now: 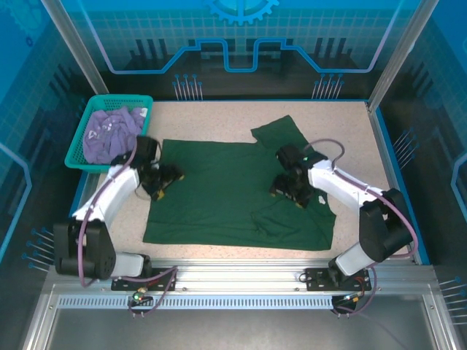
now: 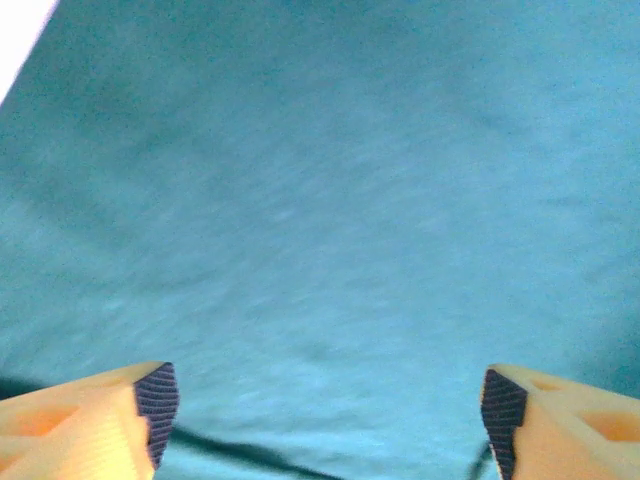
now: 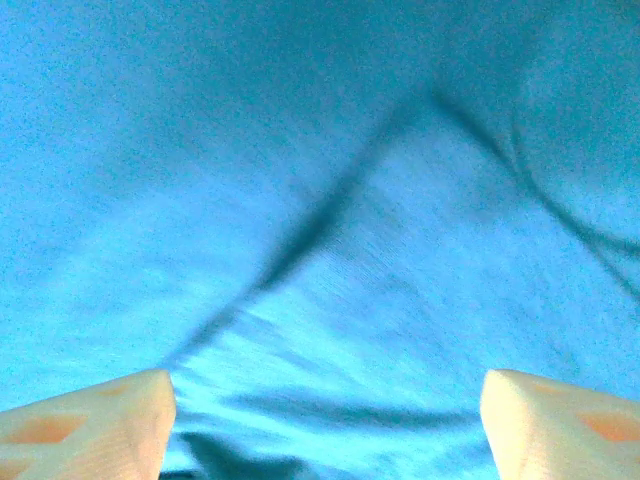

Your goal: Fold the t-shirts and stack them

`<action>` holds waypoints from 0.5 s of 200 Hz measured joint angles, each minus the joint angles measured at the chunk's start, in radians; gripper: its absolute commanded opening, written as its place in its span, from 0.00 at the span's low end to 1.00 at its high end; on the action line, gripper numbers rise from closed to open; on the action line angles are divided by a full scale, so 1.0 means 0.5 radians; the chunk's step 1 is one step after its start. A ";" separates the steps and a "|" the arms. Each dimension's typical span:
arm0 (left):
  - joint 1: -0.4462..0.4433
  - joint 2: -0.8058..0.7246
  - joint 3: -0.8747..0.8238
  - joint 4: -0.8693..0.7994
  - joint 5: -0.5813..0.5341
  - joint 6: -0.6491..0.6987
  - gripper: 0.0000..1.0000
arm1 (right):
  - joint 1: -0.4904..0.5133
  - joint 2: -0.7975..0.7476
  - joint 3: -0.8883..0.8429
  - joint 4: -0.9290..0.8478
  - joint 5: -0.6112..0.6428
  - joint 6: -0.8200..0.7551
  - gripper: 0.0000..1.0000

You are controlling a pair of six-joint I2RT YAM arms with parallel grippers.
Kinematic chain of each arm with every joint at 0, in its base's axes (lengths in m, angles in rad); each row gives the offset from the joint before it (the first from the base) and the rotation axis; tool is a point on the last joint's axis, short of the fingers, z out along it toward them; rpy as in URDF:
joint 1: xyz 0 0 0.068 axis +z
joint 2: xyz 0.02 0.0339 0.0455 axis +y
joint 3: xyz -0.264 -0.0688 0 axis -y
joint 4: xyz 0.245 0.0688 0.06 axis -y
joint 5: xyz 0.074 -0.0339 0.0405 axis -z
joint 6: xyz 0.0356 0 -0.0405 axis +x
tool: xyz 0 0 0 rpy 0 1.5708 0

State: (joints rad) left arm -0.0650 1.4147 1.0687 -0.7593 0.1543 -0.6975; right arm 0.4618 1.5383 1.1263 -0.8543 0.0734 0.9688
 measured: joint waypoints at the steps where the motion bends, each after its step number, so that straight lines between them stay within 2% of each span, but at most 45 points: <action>1: -0.003 0.010 0.015 0.002 0.000 0.002 0.85 | -0.008 0.000 0.018 0.008 0.005 -0.008 0.83; 33: -0.126 0.513 0.702 -0.043 -0.050 0.153 0.89 | -0.272 0.078 0.362 0.172 0.066 -0.161 0.85; 64: -0.158 1.027 1.328 -0.120 -0.142 0.255 0.90 | -0.519 0.446 0.713 0.343 0.181 -0.351 0.85; 83: -0.151 1.366 1.732 -0.223 -0.208 0.311 0.88 | -0.602 0.805 1.115 0.298 0.159 -0.528 0.71; 100: -0.143 1.646 2.064 -0.337 -0.266 0.358 0.85 | -0.655 1.193 1.629 0.235 0.123 -0.678 0.67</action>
State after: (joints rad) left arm -0.1368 2.2379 2.1006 -0.9279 0.0216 -0.5186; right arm 0.1345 2.1349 1.9408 -0.7368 0.1349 0.6296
